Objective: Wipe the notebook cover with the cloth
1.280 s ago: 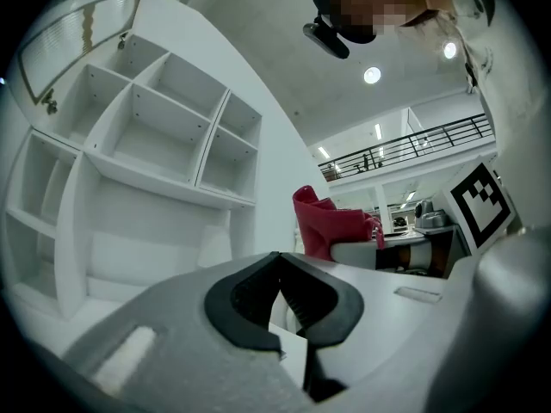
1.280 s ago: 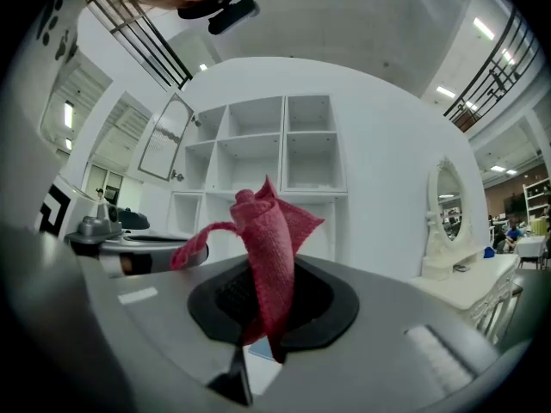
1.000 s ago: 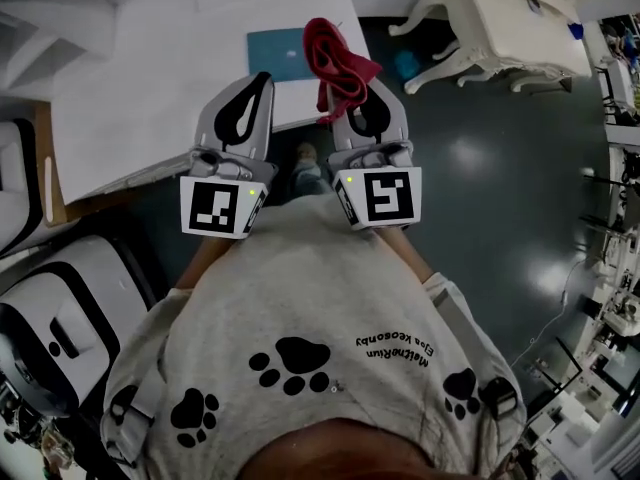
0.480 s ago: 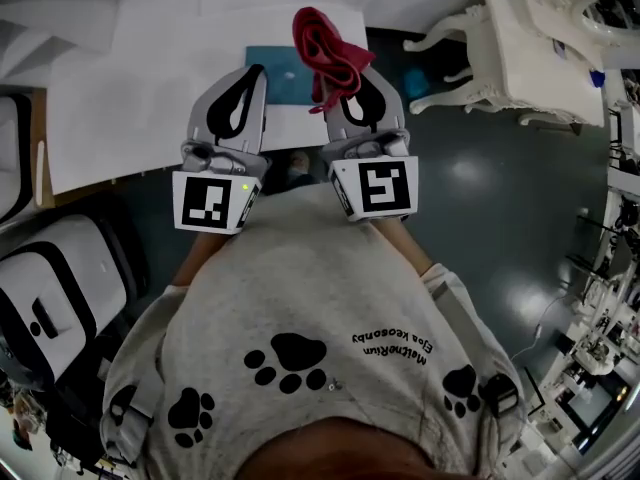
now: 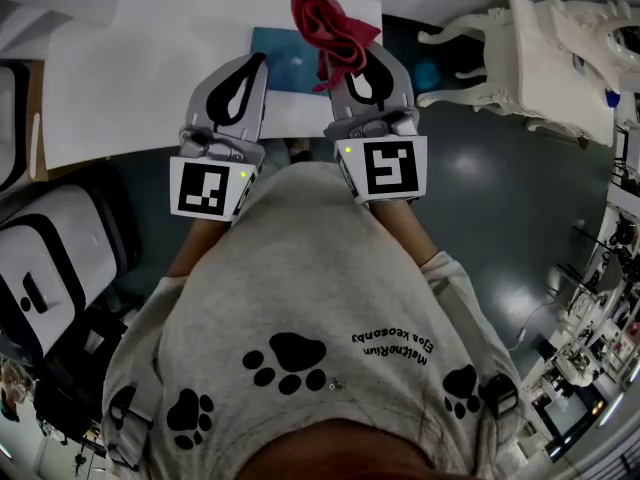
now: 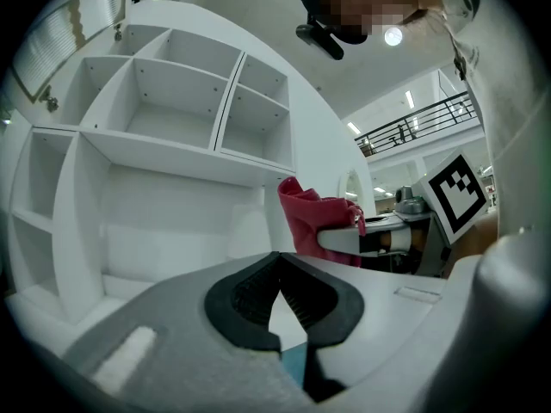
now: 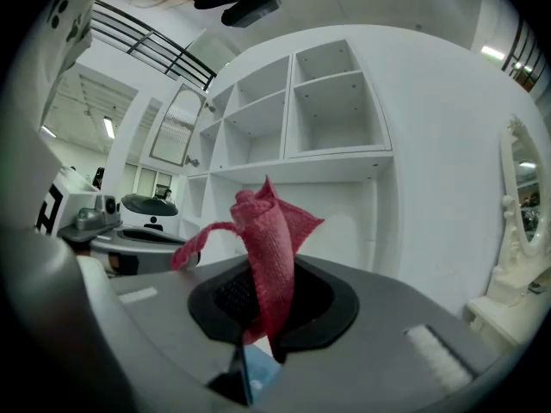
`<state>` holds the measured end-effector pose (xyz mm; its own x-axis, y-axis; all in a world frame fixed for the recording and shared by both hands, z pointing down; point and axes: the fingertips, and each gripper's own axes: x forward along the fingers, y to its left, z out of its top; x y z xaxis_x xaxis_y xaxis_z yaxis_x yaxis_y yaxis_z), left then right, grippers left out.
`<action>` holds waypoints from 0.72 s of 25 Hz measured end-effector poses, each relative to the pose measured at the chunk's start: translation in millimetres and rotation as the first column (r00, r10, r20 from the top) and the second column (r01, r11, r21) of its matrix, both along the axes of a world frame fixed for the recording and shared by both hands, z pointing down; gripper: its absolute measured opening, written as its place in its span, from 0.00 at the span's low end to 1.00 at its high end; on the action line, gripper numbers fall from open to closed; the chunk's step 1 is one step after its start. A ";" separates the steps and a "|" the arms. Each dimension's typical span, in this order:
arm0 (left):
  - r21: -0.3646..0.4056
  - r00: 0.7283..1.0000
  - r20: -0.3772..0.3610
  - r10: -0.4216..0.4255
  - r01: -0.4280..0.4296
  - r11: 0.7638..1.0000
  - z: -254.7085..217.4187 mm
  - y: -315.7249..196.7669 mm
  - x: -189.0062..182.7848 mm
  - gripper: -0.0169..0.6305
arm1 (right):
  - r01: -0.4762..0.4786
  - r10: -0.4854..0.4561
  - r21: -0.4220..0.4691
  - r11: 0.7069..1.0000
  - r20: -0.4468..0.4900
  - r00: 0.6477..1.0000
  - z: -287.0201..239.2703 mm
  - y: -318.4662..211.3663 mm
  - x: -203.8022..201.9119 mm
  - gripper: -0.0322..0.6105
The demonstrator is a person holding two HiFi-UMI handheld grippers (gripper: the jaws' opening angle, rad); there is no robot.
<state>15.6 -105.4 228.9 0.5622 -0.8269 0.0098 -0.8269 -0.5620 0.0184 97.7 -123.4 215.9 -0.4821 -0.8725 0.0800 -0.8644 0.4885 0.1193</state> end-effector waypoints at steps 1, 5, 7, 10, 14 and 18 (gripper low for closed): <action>-0.007 1.000 0.002 0.003 -0.002 1.000 3.6 -1.1 -0.5 0.02 | 0.005 -0.005 -0.009 1.000 0.003 1.000 1.9 -2.9 -2.4 0.13; -0.043 1.000 0.010 0.014 -0.013 0.999 17.9 -9.4 -2.7 0.02 | 0.025 -0.025 -0.033 0.999 -0.006 1.000 10.4 -16.4 -11.5 0.13; -0.056 1.000 0.014 0.020 -0.019 0.998 23.7 -14.6 -5.1 0.02 | 0.031 -0.031 -0.046 0.998 -0.014 0.999 15.2 -24.2 -16.2 0.13; -0.069 0.999 0.024 0.035 -0.034 0.997 30.3 -22.5 -9.4 0.02 | 0.030 -0.032 -0.079 0.996 -0.028 0.999 26.2 -35.6 -19.2 0.13; -0.095 0.999 0.030 0.045 -0.042 0.995 41.0 -27.5 -18.9 0.02 | 0.036 -0.041 -0.118 0.992 -0.038 0.998 40.2 -44.0 -26.9 0.13; -0.121 0.998 0.040 0.056 -0.051 0.991 58.5 -32.4 -25.8 0.02 | 0.050 -0.059 -0.147 0.988 -0.062 0.996 58.2 -52.4 -36.4 0.13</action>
